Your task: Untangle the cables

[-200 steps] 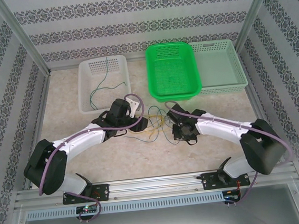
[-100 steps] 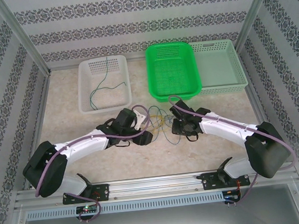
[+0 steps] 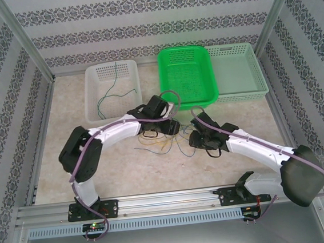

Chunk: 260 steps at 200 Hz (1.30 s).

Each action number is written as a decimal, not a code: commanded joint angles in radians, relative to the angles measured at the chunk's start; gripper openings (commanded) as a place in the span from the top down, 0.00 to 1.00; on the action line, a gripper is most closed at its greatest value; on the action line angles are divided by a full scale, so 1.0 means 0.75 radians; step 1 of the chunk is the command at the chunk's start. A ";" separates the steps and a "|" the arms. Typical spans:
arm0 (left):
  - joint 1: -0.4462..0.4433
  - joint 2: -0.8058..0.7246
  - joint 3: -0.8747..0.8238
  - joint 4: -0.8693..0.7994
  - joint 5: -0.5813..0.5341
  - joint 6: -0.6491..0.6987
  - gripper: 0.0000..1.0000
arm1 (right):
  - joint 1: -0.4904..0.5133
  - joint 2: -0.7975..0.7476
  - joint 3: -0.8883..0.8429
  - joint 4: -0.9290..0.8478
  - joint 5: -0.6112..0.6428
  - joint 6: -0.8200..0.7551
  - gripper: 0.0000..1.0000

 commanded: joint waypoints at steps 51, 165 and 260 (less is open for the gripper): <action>0.018 0.102 0.128 -0.106 0.049 -0.058 0.84 | -0.054 -0.086 -0.041 -0.032 0.031 -0.033 0.57; 0.009 -0.272 -0.036 0.033 0.068 0.136 0.93 | -0.051 0.025 -0.024 0.081 -0.023 -0.066 0.56; 0.000 -0.431 -0.228 0.169 0.242 0.140 0.95 | 0.076 -0.187 -0.156 0.428 0.062 -0.506 0.33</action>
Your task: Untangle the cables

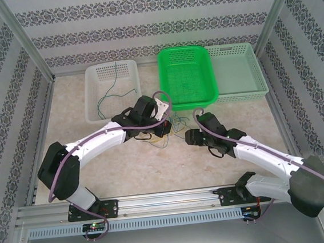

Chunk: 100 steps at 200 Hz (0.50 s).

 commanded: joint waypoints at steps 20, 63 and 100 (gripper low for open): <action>-0.004 -0.052 -0.019 0.089 0.094 -0.015 0.95 | 0.128 -0.039 -0.029 0.213 0.124 -0.242 0.30; -0.004 -0.058 -0.024 0.100 0.118 -0.038 0.95 | 0.182 -0.027 -0.037 0.284 0.162 -0.338 0.27; -0.002 -0.070 -0.021 0.106 0.122 -0.081 0.95 | 0.197 -0.021 -0.066 0.369 0.193 -0.362 0.28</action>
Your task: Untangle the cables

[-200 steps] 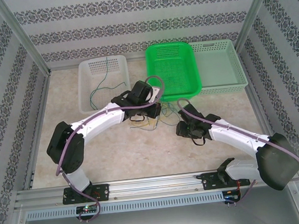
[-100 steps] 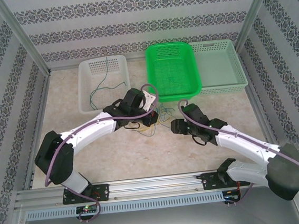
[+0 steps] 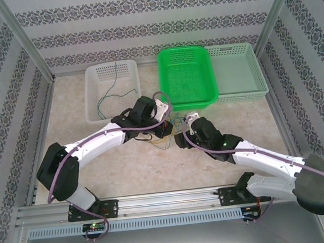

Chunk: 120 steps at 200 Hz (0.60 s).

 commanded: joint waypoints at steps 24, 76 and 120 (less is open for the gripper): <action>0.000 -0.063 -0.010 0.120 0.094 -0.102 0.95 | 0.020 0.049 -0.052 0.216 0.111 -0.079 0.37; 0.007 -0.125 -0.096 0.231 0.141 -0.214 0.95 | 0.010 0.131 -0.062 0.392 0.158 -0.097 0.72; 0.052 -0.199 -0.147 0.206 0.086 -0.204 0.93 | -0.011 -0.042 -0.118 0.265 0.156 -0.078 1.00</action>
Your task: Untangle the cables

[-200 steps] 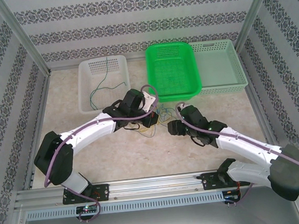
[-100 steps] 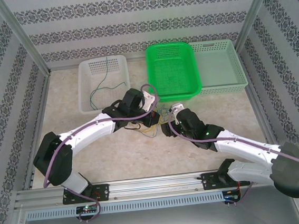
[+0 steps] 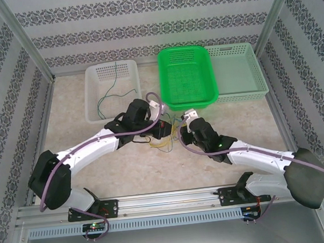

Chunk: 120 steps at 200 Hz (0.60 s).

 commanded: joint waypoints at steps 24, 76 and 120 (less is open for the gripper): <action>0.034 -0.014 0.074 -0.166 -0.141 0.103 0.92 | -0.027 -0.293 -0.038 -0.184 0.004 0.000 1.00; 0.033 0.105 0.159 -0.320 -0.255 0.182 0.90 | -0.097 -0.514 0.180 -0.669 -0.009 0.015 1.00; 0.034 0.167 0.177 -0.393 -0.305 0.216 0.90 | -0.254 -0.603 0.483 -0.795 -0.076 -0.014 1.00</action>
